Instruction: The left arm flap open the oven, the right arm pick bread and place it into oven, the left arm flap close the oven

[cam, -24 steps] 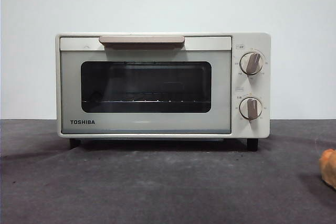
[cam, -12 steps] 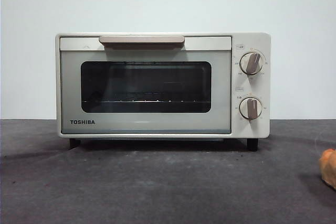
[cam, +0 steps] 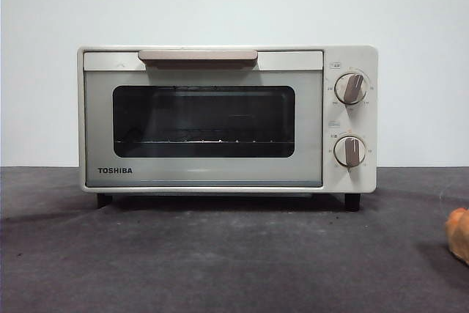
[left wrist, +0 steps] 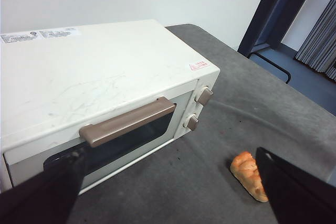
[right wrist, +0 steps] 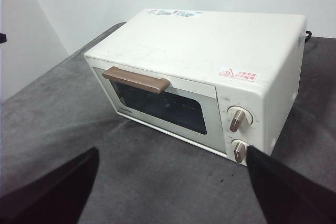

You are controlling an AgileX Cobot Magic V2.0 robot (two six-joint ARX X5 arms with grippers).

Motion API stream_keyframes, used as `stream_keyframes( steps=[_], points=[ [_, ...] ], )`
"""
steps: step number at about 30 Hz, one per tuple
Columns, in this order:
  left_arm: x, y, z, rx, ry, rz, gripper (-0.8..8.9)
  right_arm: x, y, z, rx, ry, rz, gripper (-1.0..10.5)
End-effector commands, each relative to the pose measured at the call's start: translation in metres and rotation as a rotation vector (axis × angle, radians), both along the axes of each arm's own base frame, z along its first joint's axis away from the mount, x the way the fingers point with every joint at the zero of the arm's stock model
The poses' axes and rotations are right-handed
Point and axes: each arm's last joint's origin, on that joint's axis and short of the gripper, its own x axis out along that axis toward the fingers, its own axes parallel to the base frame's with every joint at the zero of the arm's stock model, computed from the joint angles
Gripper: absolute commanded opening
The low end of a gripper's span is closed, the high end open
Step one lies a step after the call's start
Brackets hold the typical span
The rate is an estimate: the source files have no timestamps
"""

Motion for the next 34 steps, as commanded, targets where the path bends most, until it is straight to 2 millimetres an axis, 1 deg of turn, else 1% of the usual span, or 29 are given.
stream_keyframes(
  steps=[1,8,11,15,18,22,28,34],
  points=[
    [-0.001,0.000,0.007,-0.004,-0.034,-0.004,5.32,-0.001,0.000,0.005,0.034,0.012,-0.010,4.8],
    [-0.001,0.000,0.007,-0.006,-0.031,-0.004,5.32,0.000,0.000,0.001,0.028,0.062,-0.014,4.9],
    [-0.001,0.000,0.007,-0.006,-0.030,-0.004,5.32,0.006,0.000,-0.007,0.010,0.161,-0.068,4.9],
    [-0.001,0.000,0.007,-0.008,-0.026,-0.003,5.32,0.021,0.002,-0.023,-0.048,0.353,-0.123,4.9],
    [-0.001,0.000,0.007,-0.008,-0.026,-0.002,5.31,0.038,0.005,-0.036,-0.099,0.511,-0.160,4.9],
    [-0.001,0.000,0.006,-0.008,-0.018,-0.002,5.31,0.060,0.009,-0.054,-0.173,0.667,-0.199,4.9],
    [-0.001,0.000,0.003,0.005,0.017,-0.001,5.31,0.088,0.014,-0.084,-0.255,0.826,-0.227,4.9],
    [-0.001,0.000,0.003,0.006,0.021,-0.001,5.31,0.104,0.025,-0.118,-0.339,0.927,-0.221,4.9]
  ],
)
